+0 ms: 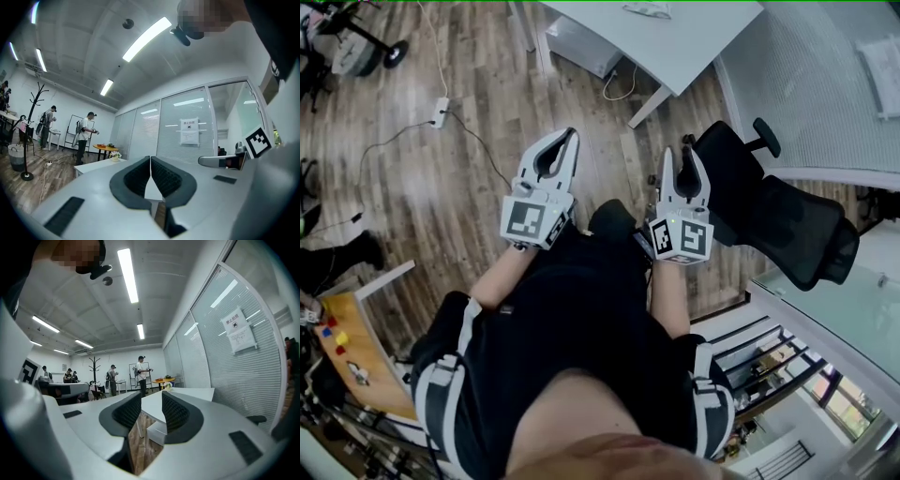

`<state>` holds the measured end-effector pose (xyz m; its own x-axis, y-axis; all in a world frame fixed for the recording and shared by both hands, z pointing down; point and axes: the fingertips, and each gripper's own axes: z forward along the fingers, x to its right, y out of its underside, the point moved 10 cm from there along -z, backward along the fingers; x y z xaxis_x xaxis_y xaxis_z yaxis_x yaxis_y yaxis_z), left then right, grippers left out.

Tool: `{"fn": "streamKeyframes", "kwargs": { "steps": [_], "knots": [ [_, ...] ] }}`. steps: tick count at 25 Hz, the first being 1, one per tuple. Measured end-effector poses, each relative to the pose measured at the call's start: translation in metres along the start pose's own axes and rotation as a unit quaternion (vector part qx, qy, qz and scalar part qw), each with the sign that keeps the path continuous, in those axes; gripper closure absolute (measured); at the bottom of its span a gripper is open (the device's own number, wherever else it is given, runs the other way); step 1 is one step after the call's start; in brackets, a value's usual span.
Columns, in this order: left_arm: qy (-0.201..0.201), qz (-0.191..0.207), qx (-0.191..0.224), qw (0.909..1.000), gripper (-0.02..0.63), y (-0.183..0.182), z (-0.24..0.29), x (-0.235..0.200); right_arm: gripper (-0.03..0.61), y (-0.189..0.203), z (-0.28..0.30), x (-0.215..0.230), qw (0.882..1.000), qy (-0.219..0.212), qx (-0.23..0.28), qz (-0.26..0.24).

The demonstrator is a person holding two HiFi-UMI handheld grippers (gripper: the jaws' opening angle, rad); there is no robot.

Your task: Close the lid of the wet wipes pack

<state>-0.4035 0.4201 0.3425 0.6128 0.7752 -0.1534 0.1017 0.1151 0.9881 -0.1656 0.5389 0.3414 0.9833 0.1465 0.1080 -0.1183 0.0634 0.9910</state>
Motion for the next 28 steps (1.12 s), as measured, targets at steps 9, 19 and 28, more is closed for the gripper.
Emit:
{"fn": "streamKeyframes", "kwargs": {
  "steps": [9, 19, 28],
  "knots": [
    [-0.009, 0.011, 0.008, 0.9999, 0.589, 0.012, 0.091, -0.027, 0.434, -0.002, 0.1, 0.047, 1.0, -0.029, -0.003, 0.007],
    [-0.055, 0.021, 0.015, 0.9982, 0.589, -0.002, 0.28, -0.044, 0.434, -0.039, 0.278, 0.158, 0.997, -0.082, -0.004, -0.005],
    [-0.082, 0.008, 0.003, 0.9966, 0.589, -0.006, 0.425, -0.065, 0.434, -0.063, 0.415, 0.247, 0.993, -0.116, -0.031, -0.009]
  ]
}}
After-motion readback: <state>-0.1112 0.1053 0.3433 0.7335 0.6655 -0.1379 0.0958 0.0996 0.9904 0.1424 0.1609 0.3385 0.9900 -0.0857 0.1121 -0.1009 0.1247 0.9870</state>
